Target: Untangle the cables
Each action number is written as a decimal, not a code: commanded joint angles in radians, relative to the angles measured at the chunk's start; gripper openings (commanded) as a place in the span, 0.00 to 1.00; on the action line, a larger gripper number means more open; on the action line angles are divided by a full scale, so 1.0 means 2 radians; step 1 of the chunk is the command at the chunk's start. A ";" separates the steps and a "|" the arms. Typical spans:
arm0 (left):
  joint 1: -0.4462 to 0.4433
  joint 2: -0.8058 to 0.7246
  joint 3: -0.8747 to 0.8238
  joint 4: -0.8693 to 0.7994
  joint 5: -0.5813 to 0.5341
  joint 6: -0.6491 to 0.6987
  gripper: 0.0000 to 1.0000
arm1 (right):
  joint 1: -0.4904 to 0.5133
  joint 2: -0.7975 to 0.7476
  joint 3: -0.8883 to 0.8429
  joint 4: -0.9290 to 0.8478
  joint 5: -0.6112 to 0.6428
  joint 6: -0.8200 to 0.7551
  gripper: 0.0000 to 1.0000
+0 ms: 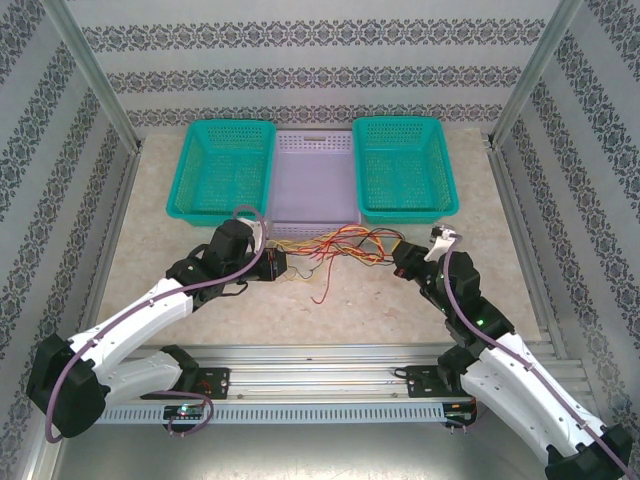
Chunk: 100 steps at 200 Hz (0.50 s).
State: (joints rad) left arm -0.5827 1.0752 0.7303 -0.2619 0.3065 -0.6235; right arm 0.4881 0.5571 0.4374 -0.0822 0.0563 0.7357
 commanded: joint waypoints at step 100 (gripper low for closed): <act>0.020 0.005 0.063 -0.179 -0.179 0.012 0.00 | -0.131 -0.040 0.050 -0.160 0.095 -0.011 0.00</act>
State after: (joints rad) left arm -0.5900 1.0634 0.8394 -0.4030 0.2104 -0.5789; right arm 0.3290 0.4870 0.4984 -0.2653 0.0776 0.7296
